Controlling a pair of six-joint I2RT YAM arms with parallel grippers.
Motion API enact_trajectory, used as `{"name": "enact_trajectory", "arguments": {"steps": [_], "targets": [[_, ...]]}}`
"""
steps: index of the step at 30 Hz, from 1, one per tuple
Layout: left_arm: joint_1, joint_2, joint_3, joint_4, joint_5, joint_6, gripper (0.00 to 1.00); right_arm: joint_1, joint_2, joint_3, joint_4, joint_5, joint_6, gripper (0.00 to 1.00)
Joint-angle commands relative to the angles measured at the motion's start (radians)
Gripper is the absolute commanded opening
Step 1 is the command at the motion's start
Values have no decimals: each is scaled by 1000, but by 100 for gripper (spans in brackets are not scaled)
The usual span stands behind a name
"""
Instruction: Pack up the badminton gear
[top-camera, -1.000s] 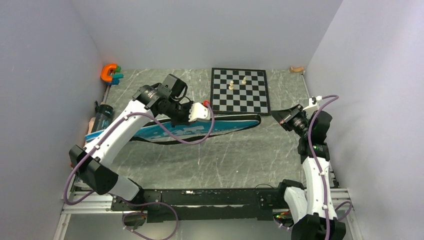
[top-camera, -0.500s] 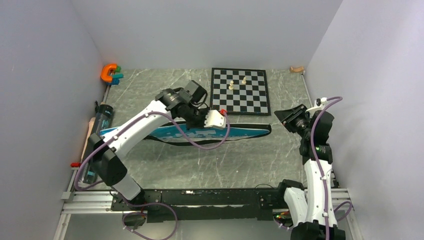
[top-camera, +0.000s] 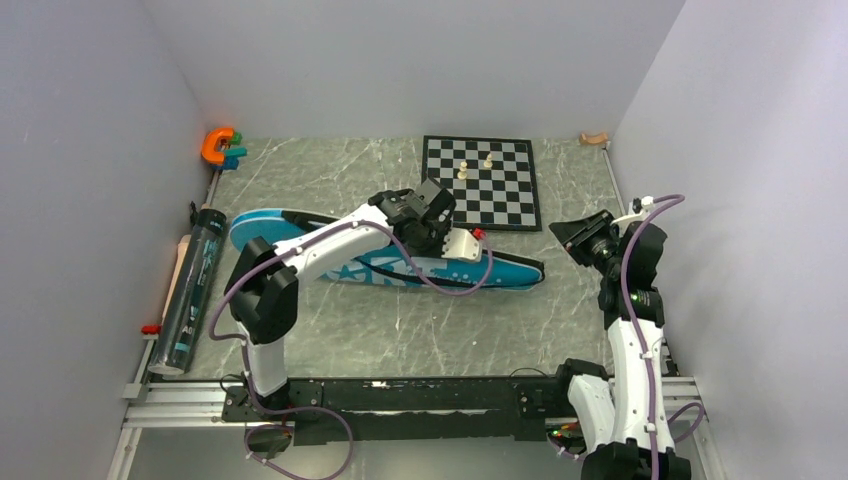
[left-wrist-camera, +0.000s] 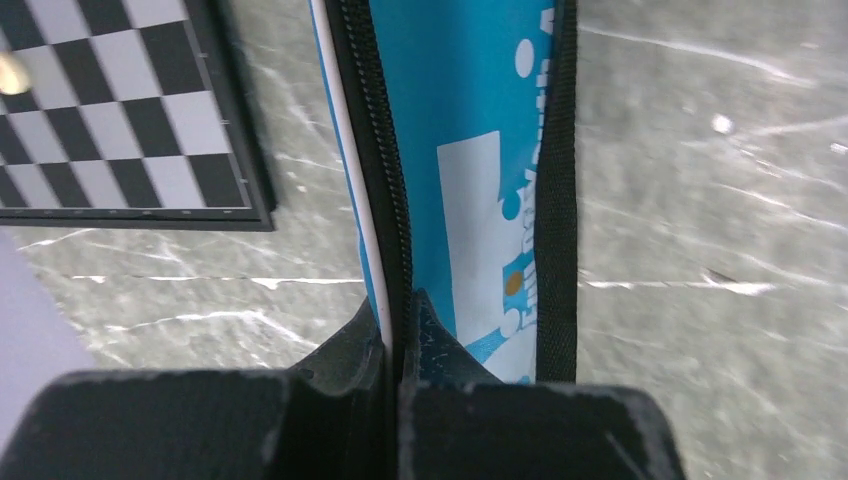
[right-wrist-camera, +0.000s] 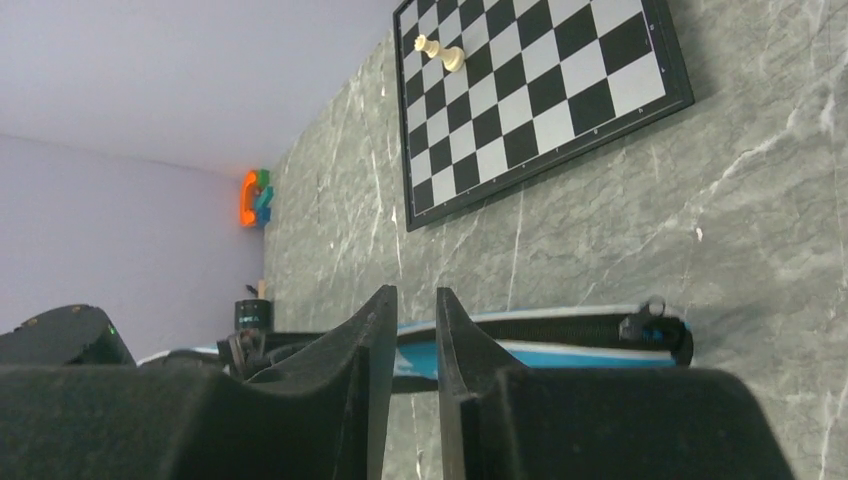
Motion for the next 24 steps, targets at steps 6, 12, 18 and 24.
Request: {"name": "enact_trajectory", "arguments": {"steps": [6, 12, 18, 24], "targets": [[-23, 24, 61, 239, -152, 51, 0, 0, 5, -38, 74, -30, 25, 18], [-43, -22, -7, 349, -245, 126, 0, -1, 3, -60, 97, -45, 35, 16], [-95, -24, -43, 353, -260, 121, 0, 0, -5, -72, 99, -53, 39, 14], [-186, -54, -171, 265, -168, 9, 0, 0, -5, -70, 80, -54, 30, 12]]}}
